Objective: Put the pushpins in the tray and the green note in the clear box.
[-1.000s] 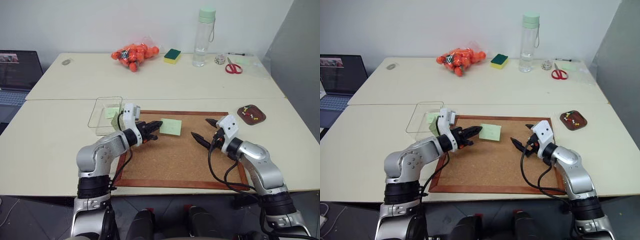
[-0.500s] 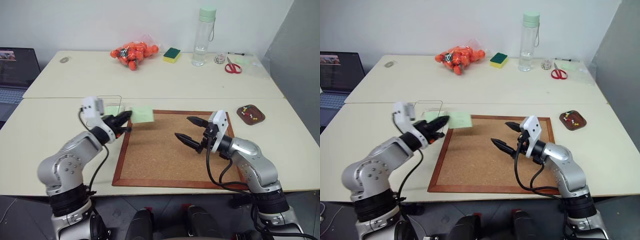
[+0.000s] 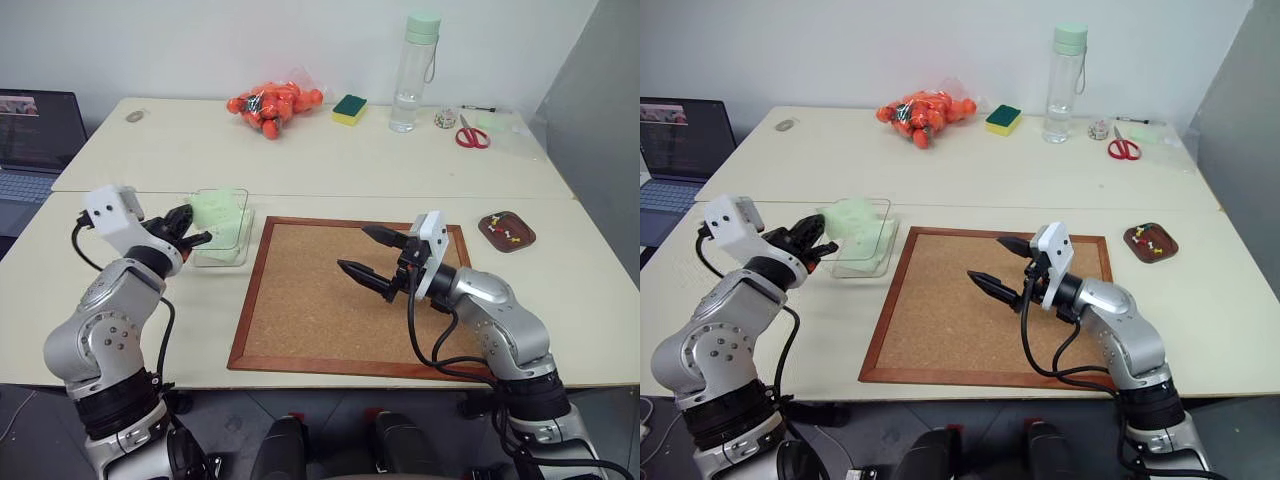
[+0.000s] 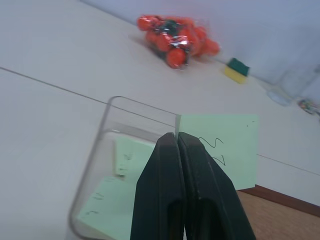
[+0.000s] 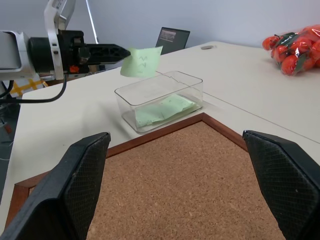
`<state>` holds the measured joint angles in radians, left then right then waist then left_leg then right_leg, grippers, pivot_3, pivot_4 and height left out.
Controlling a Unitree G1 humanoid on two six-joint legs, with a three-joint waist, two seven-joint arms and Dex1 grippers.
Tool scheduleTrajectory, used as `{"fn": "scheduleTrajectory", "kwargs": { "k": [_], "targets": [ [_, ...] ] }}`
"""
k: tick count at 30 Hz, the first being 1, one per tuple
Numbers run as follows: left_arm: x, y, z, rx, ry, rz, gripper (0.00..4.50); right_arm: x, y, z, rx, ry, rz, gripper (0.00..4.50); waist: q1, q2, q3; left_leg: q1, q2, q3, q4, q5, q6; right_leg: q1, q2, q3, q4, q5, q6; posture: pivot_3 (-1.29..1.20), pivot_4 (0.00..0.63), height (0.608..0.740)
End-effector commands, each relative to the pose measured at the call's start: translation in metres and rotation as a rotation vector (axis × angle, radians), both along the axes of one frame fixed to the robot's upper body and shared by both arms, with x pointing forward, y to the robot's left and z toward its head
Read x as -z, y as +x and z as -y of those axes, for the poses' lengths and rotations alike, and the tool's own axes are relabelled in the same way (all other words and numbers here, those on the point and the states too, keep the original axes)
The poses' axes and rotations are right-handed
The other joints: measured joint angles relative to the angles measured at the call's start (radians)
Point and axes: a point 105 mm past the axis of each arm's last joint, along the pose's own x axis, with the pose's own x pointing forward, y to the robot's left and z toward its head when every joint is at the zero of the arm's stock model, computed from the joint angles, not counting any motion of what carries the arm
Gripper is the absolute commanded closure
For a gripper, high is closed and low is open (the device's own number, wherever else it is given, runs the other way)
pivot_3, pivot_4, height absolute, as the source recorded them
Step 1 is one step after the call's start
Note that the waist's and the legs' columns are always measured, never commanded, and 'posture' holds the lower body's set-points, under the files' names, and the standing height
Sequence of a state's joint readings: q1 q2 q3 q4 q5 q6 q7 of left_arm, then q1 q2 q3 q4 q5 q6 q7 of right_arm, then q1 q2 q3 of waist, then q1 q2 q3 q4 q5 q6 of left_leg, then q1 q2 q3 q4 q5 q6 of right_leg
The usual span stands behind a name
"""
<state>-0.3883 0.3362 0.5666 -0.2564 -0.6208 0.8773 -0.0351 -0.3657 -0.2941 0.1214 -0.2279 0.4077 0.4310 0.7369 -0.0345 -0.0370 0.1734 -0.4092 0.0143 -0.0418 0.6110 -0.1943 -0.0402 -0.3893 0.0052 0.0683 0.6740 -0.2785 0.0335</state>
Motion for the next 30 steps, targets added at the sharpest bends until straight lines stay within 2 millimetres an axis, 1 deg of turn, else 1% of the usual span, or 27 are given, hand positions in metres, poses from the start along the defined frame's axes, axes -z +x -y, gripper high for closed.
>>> {"fn": "scheduleTrajectory", "kwargs": {
  "k": [1, 3, 7, 10, 16, 17, 19, 21, 22, 25, 28, 30],
  "targets": [
    [-0.009, 0.005, -0.015, -0.094, 0.012, 0.049, 4.44, -0.010, -0.001, 0.001, -0.003, 0.004, 0.038, 0.00, 0.002, 0.000, 0.000, 0.000, 0.000, 0.000, 0.000, 0.000, 0.000, 0.000, 0.000, 0.000, 0.000, 0.000, 0.000, 0.00, 0.150, 0.740],
    [-0.008, 0.007, -0.015, -0.093, 0.010, 0.051, 4.44, -0.010, -0.001, 0.002, 0.002, 0.001, 0.038, 0.00, 0.002, 0.000, 0.000, 0.000, 0.000, 0.000, 0.000, 0.000, 0.000, 0.000, 0.000, 0.000, 0.000, 0.000, 0.000, 0.00, 0.150, 0.740],
    [-0.006, 0.014, -0.007, -0.045, 0.020, 0.049, 4.44, -0.010, -0.001, 0.005, 0.016, -0.006, 0.041, 0.00, 0.002, 0.000, 0.000, 0.000, 0.000, 0.000, 0.000, 0.000, 0.000, 0.000, 0.000, 0.000, 0.000, 0.000, 0.000, 0.00, 0.150, 0.740],
    [-0.007, 0.019, -0.003, -0.025, 0.021, 0.057, 3.97, -0.010, 0.000, 0.006, 0.026, -0.007, 0.044, 0.00, 0.002, -0.001, 0.000, 0.000, 0.000, 0.000, 0.000, 0.000, 0.000, 0.000, 0.000, -0.001, 0.000, 0.000, 0.000, 0.00, 0.150, 0.740],
    [-0.007, 0.021, 0.001, -0.011, 0.026, 0.060, 2.79, -0.010, 0.000, 0.008, 0.038, -0.008, 0.045, 0.00, 0.001, -0.001, 0.000, 0.000, 0.000, 0.000, 0.000, 0.000, 0.000, 0.000, 0.000, -0.001, 0.000, 0.000, 0.000, 0.00, 0.150, 0.740],
    [-0.007, 0.021, 0.001, -0.010, 0.026, 0.059, 2.53, -0.010, 0.001, 0.009, 0.040, -0.009, 0.045, 0.00, 0.002, -0.001, 0.000, 0.000, 0.000, 0.000, 0.000, 0.000, 0.000, 0.000, 0.000, -0.001, 0.000, 0.000, 0.000, 0.00, 0.150, 0.740],
    [-0.007, 0.021, 0.001, -0.008, 0.026, 0.060, 2.22, -0.009, 0.001, 0.009, 0.043, -0.010, 0.045, 0.00, 0.002, -0.001, 0.000, 0.000, 0.000, 0.000, 0.000, 0.000, 0.000, 0.000, 0.000, -0.001, 0.000, 0.000, 0.000, 0.00, 0.150, 0.740],
    [-0.007, 0.021, 0.002, -0.005, 0.026, 0.062, 1.77, -0.009, 0.001, 0.010, 0.046, -0.012, 0.045, 0.00, 0.002, -0.001, 0.000, 0.000, 0.000, 0.000, 0.000, 0.000, 0.000, 0.000, 0.000, -0.001, 0.000, 0.000, 0.000, 0.00, 0.150, 0.740],
    [-0.008, 0.021, 0.003, -0.003, 0.027, 0.064, 1.66, -0.009, 0.002, 0.011, 0.048, -0.012, 0.045, 0.00, 0.002, -0.001, 0.000, 0.000, 0.000, 0.000, 0.000, 0.000, 0.000, 0.000, -0.001, -0.001, 0.000, 0.000, 0.000, 0.00, 0.150, 0.740],
    [-0.009, 0.020, 0.003, 0.002, 0.034, 0.069, 1.08, -0.009, 0.003, 0.011, 0.052, -0.013, 0.045, 0.00, 0.002, -0.001, 0.000, 0.000, 0.000, 0.000, 0.000, 0.000, 0.000, 0.000, -0.001, -0.001, 0.000, 0.000, 0.000, 0.00, 0.150, 0.740],
    [-0.011, 0.018, 0.004, 0.015, 0.077, 0.073, 0.52, -0.009, 0.003, 0.012, 0.057, -0.010, 0.046, 0.00, 0.002, -0.001, 0.000, 0.000, 0.000, 0.000, 0.000, 0.000, 0.000, 0.000, 0.000, -0.001, 0.000, 0.000, 0.000, 0.00, 0.150, 0.740],
    [-0.014, 0.016, 0.008, 0.034, 0.144, 0.081, 0.16, -0.009, 0.003, 0.012, 0.062, -0.009, 0.046, 0.00, 0.001, -0.001, 0.000, 0.000, 0.000, 0.000, 0.000, 0.000, 0.000, 0.000, 0.000, -0.001, 0.000, 0.000, 0.000, 0.00, 0.150, 0.740]
  ]
}}
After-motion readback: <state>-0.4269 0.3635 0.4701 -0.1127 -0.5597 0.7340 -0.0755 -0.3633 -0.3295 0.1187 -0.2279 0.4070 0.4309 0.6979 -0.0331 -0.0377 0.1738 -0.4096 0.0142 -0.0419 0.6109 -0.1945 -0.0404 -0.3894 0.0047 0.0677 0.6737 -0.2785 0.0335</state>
